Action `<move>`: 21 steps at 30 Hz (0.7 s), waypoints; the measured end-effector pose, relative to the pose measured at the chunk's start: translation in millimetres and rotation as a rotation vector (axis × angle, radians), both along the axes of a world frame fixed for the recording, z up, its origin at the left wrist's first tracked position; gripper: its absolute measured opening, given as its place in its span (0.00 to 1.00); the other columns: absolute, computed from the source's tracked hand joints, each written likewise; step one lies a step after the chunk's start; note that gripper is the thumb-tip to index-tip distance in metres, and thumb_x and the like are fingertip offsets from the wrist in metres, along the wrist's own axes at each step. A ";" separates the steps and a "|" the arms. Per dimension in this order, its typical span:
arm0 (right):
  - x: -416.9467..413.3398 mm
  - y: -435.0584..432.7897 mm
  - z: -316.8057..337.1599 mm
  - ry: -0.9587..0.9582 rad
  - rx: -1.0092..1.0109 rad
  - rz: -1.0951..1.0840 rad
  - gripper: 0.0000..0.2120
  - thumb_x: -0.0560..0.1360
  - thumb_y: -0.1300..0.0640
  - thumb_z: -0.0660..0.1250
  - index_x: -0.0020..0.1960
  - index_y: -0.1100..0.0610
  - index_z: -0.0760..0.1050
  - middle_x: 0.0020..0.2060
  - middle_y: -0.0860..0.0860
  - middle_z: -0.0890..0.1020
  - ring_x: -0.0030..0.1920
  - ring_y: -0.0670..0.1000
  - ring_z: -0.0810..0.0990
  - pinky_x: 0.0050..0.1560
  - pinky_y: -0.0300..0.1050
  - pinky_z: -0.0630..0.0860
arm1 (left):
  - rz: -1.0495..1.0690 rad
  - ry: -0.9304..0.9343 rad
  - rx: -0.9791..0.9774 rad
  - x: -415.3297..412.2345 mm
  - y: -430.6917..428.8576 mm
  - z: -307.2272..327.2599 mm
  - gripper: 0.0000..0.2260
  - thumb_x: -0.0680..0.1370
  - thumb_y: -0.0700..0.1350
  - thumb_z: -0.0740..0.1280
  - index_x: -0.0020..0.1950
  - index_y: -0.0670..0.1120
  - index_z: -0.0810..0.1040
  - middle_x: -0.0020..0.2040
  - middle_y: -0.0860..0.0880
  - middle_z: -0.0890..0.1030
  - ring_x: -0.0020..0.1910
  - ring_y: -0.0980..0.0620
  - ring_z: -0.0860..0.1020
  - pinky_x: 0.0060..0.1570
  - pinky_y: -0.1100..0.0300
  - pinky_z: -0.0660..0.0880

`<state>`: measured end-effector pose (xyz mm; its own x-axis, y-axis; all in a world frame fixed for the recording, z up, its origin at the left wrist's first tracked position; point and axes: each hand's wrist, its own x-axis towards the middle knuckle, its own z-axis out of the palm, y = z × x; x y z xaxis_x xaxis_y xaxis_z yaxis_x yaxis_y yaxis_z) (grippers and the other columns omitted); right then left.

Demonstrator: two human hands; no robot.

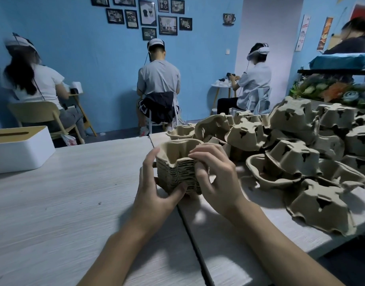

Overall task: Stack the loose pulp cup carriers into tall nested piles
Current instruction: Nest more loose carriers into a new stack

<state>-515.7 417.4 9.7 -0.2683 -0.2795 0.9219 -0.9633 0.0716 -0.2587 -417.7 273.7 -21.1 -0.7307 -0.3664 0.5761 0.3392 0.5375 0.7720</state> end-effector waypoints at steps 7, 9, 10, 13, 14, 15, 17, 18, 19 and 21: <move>2.9 5.4 -4.5 -0.250 -0.076 -0.023 0.15 0.78 0.56 0.58 0.55 0.61 0.81 0.56 0.54 0.78 0.61 0.50 0.75 0.62 0.46 0.73 | 0.031 0.005 -0.055 0.3 1.2 -0.1 0.35 0.71 0.50 0.78 0.69 0.69 0.62 0.65 0.55 0.71 0.58 0.44 0.77 0.58 0.40 0.77; -1.1 3.8 -4.0 -0.482 -0.213 -0.080 0.14 0.79 0.55 0.57 0.58 0.56 0.78 0.59 0.53 0.76 0.60 0.41 0.74 0.63 0.40 0.71 | 0.036 0.005 -0.058 0.4 0.7 0.2 0.34 0.71 0.52 0.77 0.69 0.68 0.62 0.64 0.54 0.71 0.58 0.43 0.77 0.58 0.39 0.76; -5.6 3.4 -4.5 -0.602 -0.261 -0.105 0.14 0.80 0.55 0.57 0.62 0.54 0.75 0.61 0.52 0.74 0.58 0.36 0.73 0.63 0.38 0.70 | 0.035 0.001 -0.057 0.2 0.5 0.1 0.34 0.71 0.52 0.77 0.69 0.68 0.62 0.64 0.54 0.71 0.58 0.43 0.77 0.58 0.38 0.76; -26.6 1.0 -12.9 -0.910 -0.359 -0.086 0.23 0.78 0.52 0.59 0.72 0.53 0.67 0.67 0.54 0.69 0.57 0.39 0.75 0.67 0.48 0.72 | 0.033 -0.005 -0.049 0.4 1.4 0.5 0.34 0.70 0.56 0.77 0.69 0.68 0.62 0.64 0.54 0.71 0.59 0.44 0.76 0.59 0.38 0.76; -33.1 -0.5 -16.3 -0.977 -0.366 -0.085 0.26 0.77 0.51 0.59 0.75 0.53 0.64 0.70 0.54 0.67 0.59 0.44 0.75 0.68 0.53 0.71 | 0.031 -0.007 -0.049 0.7 1.9 0.9 0.34 0.69 0.59 0.76 0.69 0.68 0.62 0.64 0.54 0.71 0.60 0.44 0.76 0.59 0.39 0.76; -39.2 -2.6 -19.5 -1.029 -0.366 -0.090 0.30 0.75 0.49 0.59 0.76 0.52 0.61 0.72 0.54 0.64 0.62 0.49 0.74 0.69 0.55 0.70 | 0.031 -0.009 -0.051 1.1 2.0 1.1 0.34 0.68 0.59 0.75 0.69 0.68 0.62 0.64 0.54 0.71 0.60 0.44 0.76 0.59 0.39 0.76; -47.5 -7.2 -20.8 -1.112 -0.363 -0.118 0.38 0.69 0.44 0.59 0.78 0.48 0.57 0.75 0.51 0.59 0.69 0.53 0.70 0.70 0.58 0.68 | 0.027 -0.014 -0.054 1.5 1.9 0.9 0.34 0.70 0.56 0.77 0.69 0.68 0.61 0.65 0.53 0.70 0.60 0.44 0.76 0.59 0.39 0.75; -51.2 -9.0 -20.5 -1.144 -0.364 -0.129 0.42 0.65 0.40 0.58 0.78 0.45 0.55 0.76 0.50 0.58 0.71 0.54 0.67 0.71 0.59 0.67 | 0.021 -0.015 -0.055 1.9 2.0 1.0 0.34 0.70 0.55 0.77 0.69 0.68 0.61 0.65 0.53 0.70 0.60 0.44 0.76 0.60 0.38 0.75; -55.2 -10.3 -20.9 -1.160 -0.367 -0.131 0.44 0.61 0.38 0.57 0.77 0.43 0.54 0.76 0.49 0.57 0.73 0.55 0.64 0.71 0.60 0.66 | 0.017 -0.016 -0.056 2.2 2.2 1.4 0.34 0.70 0.56 0.76 0.69 0.68 0.61 0.65 0.53 0.70 0.61 0.44 0.76 0.60 0.38 0.75; -61.0 -11.6 -21.6 -1.179 -0.374 -0.129 0.46 0.59 0.37 0.56 0.77 0.41 0.53 0.76 0.49 0.57 0.74 0.58 0.61 0.71 0.61 0.65 | 0.011 -0.017 -0.054 2.8 2.4 1.7 0.34 0.68 0.60 0.73 0.70 0.68 0.61 0.66 0.54 0.70 0.61 0.44 0.76 0.60 0.38 0.75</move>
<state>-576.7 405.8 -11.9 -0.9924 0.0385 0.1172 -0.1209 -0.1162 -0.9858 -415.0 276.0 -19.5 -0.7364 -0.3434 0.5829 0.3202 0.5820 0.7475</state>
